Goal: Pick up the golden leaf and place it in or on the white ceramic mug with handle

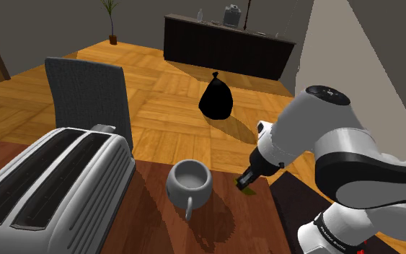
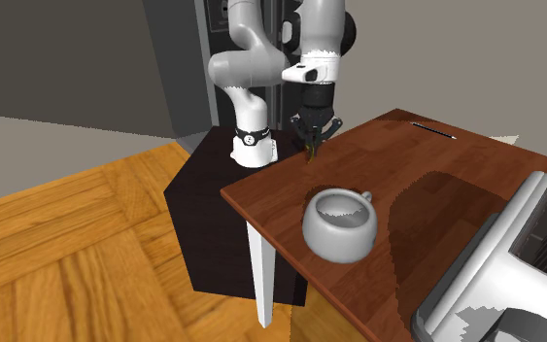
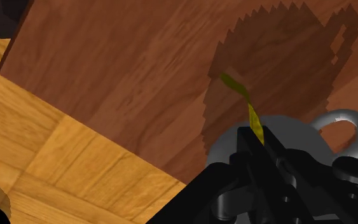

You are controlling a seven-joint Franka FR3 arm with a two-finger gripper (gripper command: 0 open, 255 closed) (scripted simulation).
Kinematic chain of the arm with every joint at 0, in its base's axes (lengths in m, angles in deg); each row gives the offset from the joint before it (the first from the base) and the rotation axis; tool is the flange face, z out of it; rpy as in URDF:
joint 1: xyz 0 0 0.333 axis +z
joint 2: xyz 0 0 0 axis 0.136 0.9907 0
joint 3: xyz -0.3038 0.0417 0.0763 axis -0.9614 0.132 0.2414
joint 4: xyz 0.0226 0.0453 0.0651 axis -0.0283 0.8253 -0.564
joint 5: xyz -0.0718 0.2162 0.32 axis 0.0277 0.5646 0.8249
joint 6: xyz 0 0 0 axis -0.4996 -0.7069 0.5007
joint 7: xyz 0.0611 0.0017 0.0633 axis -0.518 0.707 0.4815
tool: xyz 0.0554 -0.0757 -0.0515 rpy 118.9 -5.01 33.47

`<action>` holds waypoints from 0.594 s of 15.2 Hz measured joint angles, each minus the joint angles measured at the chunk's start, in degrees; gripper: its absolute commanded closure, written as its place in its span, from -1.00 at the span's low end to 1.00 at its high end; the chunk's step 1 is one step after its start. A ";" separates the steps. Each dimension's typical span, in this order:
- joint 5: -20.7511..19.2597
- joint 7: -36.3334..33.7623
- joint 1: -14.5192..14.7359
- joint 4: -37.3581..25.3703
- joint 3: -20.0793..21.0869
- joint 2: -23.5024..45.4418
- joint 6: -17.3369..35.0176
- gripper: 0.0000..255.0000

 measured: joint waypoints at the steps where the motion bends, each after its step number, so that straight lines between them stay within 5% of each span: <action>1: -0.15 -0.10 0.07 -0.50 -0.20 -0.60 -1.08 1.00; 5: -0.88 -0.06 0.11 -2.29 -1.29 -2.79 -5.01 1.00; 9: -2.82 -1.06 -3.84 -8.36 0.95 5.42 -2.32 1.00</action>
